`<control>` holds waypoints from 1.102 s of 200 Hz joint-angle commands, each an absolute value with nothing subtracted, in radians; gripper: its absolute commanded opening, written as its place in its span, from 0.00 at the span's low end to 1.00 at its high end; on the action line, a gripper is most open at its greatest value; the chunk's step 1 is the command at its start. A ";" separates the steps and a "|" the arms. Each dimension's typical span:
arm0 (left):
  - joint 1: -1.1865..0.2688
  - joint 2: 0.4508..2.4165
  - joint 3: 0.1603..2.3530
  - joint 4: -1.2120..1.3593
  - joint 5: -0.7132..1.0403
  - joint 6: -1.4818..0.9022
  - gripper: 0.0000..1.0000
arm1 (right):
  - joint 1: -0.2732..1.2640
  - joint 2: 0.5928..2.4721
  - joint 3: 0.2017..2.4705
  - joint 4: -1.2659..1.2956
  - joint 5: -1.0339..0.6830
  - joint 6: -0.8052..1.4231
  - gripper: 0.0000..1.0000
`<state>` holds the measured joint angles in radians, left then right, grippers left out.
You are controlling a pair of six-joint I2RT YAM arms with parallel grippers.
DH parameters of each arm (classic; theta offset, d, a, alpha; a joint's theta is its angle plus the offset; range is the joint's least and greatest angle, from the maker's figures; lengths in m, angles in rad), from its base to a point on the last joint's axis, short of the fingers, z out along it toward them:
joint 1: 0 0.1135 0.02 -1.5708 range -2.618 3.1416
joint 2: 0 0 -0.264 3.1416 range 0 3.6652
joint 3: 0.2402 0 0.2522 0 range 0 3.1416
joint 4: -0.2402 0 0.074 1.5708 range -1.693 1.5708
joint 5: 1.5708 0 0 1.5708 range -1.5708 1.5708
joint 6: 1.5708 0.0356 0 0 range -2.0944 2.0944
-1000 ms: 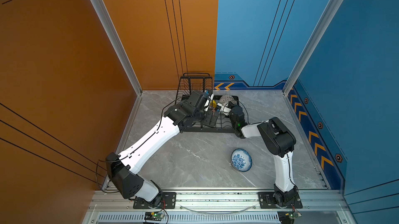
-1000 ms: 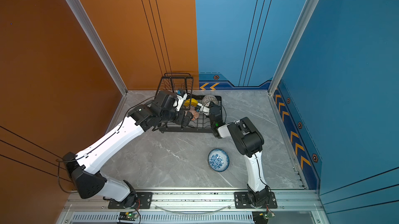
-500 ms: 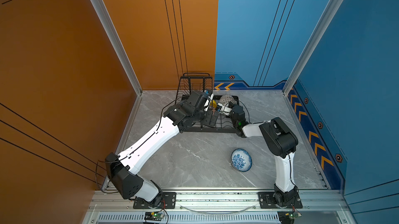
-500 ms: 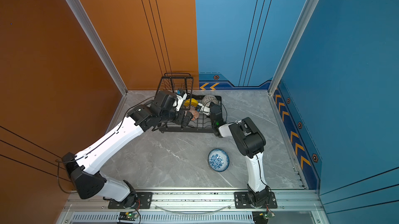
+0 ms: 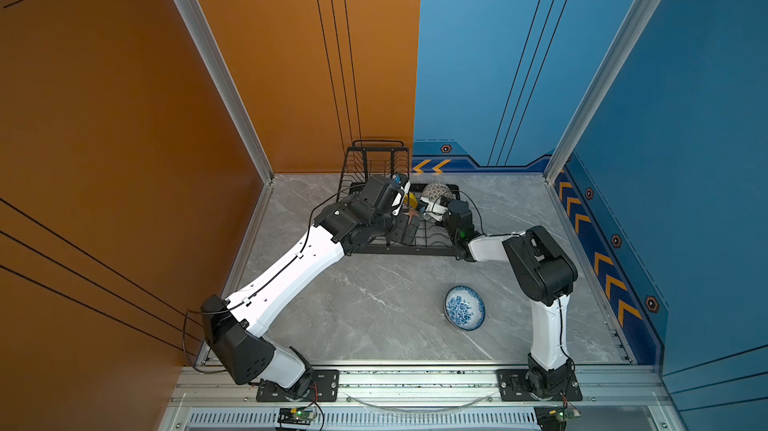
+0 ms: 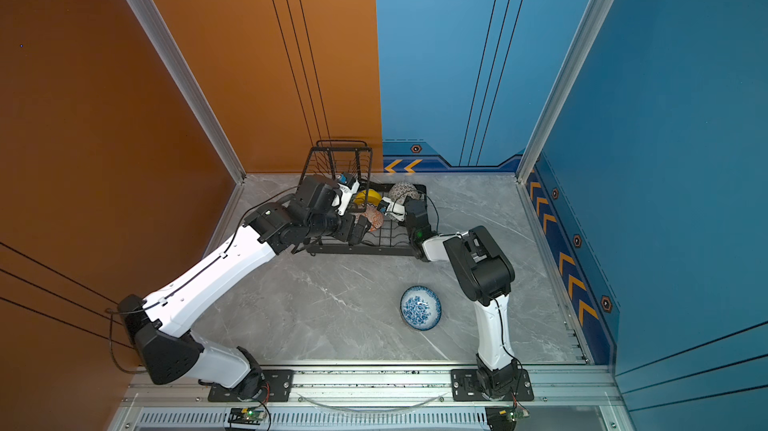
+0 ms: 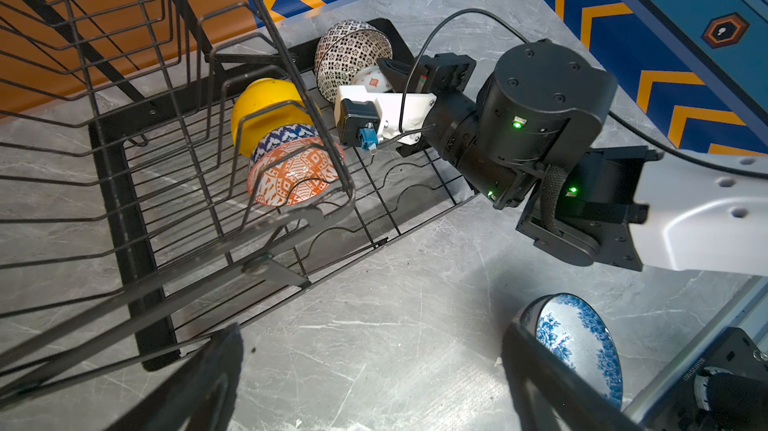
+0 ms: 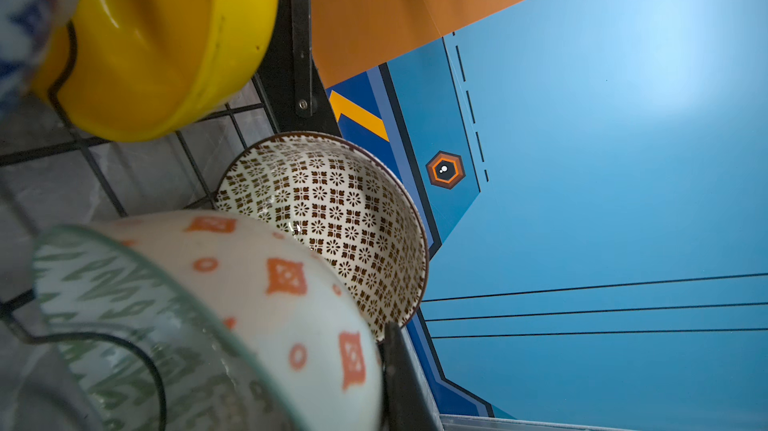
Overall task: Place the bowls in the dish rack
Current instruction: 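Lower the green-and-white bowl upright in the rack and open the right gripper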
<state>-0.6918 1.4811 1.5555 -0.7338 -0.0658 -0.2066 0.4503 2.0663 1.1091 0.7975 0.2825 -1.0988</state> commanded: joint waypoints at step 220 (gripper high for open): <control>-0.684 1.437 1.520 -0.747 -0.066 -0.210 0.98 | 0.442 1.907 1.079 0.677 0.222 -1.044 1.00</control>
